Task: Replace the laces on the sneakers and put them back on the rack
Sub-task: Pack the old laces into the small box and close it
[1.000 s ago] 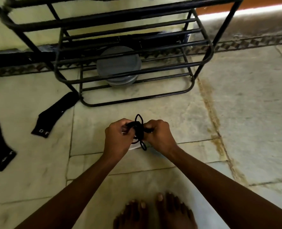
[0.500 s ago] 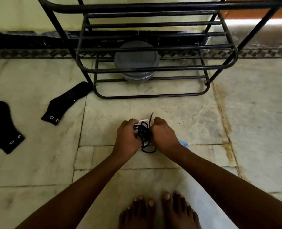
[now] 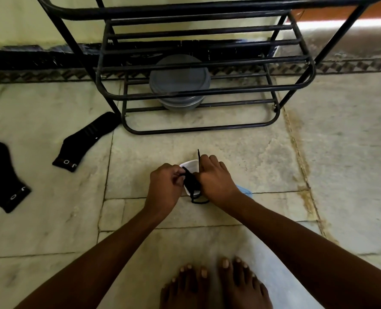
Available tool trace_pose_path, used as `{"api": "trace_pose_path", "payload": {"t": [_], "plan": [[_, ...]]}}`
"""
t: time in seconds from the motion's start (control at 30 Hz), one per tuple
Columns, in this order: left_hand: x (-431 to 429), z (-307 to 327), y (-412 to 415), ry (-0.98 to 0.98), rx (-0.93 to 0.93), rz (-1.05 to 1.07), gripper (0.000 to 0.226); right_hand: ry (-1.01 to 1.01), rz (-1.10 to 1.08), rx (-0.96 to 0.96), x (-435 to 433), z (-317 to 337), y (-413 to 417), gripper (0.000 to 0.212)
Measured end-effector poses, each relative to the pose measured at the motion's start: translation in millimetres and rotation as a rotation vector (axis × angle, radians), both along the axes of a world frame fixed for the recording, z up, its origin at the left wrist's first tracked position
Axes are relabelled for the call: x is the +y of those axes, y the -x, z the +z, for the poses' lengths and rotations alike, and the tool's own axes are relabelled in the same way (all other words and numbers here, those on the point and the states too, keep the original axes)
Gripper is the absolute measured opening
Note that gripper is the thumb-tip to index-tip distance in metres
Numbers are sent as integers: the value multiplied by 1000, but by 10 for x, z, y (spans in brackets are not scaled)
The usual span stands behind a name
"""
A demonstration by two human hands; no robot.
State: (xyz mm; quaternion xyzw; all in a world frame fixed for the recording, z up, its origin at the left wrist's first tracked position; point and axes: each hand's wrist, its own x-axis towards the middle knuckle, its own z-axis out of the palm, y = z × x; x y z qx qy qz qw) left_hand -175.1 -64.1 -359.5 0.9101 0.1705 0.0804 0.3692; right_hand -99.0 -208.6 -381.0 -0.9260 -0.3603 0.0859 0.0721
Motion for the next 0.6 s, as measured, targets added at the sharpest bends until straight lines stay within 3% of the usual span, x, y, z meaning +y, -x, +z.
{"api": "trace_pose_path", "payload": {"t": [0.27, 0.4, 0.5, 0.6], "plan": [[41, -219, -56, -111, -22, -161, 8, 47, -99, 166, 10, 42, -83, 35], [-8, -246, -105, -202, 41, -170, 10, -239, -239, 283, -134, 78, -139, 34], [-57, -235, -156, -234, 111, -206, 11, -408, -369, 237, -161, 75, -226, 24], [-85, -241, -196, -176, 158, -215, 9, -478, -434, 292, -133, 45, -321, 36]]}}
